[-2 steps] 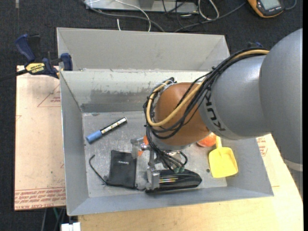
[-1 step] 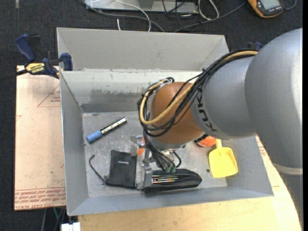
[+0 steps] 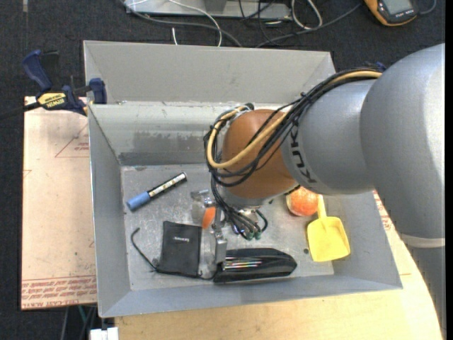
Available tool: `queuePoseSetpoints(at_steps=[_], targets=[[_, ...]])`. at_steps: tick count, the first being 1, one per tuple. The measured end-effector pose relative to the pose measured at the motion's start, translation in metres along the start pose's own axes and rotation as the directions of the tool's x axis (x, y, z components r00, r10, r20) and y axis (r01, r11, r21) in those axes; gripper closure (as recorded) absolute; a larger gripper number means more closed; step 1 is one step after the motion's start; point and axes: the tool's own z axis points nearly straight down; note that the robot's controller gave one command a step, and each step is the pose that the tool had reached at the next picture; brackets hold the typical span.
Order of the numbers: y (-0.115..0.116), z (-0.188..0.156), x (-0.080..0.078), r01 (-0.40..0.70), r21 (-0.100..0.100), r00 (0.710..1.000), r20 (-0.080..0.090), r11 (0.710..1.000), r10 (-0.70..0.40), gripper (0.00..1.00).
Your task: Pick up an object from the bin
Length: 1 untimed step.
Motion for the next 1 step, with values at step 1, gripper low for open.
queuePoseSetpoints(at_steps=[1], targets=[[0.0201,0.0031,0.0044,-0.167,0.004,0.986,0.000,0.986,0.167,0.00]])
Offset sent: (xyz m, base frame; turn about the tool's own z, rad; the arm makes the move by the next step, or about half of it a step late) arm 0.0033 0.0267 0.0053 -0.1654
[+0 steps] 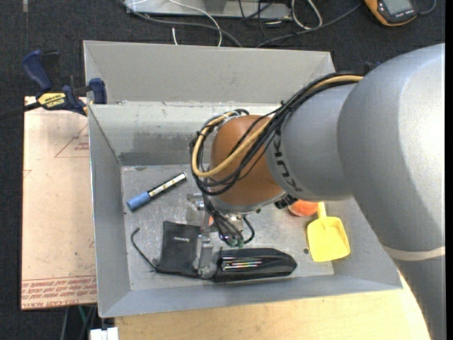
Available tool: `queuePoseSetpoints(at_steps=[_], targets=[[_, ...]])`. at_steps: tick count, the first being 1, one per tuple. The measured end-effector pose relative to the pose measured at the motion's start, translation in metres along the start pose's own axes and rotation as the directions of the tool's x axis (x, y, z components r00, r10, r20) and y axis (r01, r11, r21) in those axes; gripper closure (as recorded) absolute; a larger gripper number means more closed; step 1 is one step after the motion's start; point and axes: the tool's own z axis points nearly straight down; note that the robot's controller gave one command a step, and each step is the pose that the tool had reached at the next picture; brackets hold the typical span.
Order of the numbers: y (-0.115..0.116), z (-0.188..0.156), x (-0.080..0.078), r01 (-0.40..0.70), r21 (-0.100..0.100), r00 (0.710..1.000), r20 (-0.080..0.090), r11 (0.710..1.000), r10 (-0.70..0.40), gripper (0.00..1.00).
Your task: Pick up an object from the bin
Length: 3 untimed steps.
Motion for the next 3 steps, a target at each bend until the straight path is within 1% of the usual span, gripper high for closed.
queuePoseSetpoints(at_steps=[1,2,3], targets=[[0.034,-0.002,0.002,0.037,-0.005,0.999,0.000,0.999,-0.037,0.00],[0.067,0.006,-0.018,-0.028,-0.004,1.000,0.000,1.000,0.028,0.00],[0.079,0.008,-0.001,0.146,-0.003,0.989,0.000,0.989,-0.146,0.00]])
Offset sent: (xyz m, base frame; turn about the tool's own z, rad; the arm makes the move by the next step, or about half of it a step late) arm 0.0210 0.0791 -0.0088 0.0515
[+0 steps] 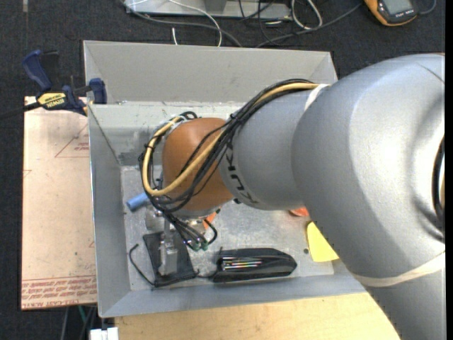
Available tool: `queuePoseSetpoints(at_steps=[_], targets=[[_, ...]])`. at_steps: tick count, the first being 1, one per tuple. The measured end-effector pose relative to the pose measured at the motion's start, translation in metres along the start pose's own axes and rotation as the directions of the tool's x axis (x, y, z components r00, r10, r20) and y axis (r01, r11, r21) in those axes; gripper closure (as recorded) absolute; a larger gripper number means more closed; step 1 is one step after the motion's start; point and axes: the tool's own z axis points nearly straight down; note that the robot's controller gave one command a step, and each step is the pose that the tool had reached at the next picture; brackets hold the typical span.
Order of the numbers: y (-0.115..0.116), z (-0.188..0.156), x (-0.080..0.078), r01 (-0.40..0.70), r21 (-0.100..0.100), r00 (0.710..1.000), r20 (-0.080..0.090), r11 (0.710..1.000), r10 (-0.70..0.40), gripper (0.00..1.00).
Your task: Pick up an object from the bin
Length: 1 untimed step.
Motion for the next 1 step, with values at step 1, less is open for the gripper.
queuePoseSetpoints(at_steps=[1], targets=[[-0.0367,0.0006,0.0061,0.145,-0.002,0.989,0.002,0.989,-0.145,0.00]])
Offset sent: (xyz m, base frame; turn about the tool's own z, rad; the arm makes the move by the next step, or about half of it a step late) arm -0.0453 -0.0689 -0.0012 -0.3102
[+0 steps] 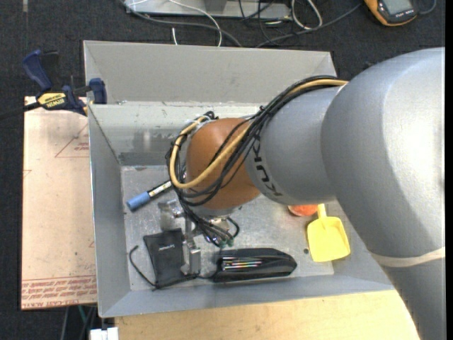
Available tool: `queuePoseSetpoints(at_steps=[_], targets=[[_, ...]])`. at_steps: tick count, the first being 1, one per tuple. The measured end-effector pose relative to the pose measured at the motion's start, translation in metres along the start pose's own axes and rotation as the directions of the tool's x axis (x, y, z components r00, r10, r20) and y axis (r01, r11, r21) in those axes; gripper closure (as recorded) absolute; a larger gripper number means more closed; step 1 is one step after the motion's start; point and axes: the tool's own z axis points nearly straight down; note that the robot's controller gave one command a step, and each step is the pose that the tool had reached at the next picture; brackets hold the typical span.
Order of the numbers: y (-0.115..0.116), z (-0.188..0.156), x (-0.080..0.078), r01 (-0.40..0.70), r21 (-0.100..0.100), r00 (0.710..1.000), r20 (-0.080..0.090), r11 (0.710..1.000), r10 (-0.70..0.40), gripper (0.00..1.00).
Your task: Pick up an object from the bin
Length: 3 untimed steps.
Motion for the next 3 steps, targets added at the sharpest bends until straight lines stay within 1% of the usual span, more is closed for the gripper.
queuePoseSetpoints(at_steps=[1,2,3], targets=[[-0.009,0.000,0.021,-0.221,0.000,0.975,0.001,0.975,0.221,0.00],[0.015,0.000,0.022,-0.023,0.003,1.000,0.002,1.000,0.023,0.00],[-0.025,-0.001,0.019,-0.067,0.001,0.998,0.003,0.998,0.067,1.00]])
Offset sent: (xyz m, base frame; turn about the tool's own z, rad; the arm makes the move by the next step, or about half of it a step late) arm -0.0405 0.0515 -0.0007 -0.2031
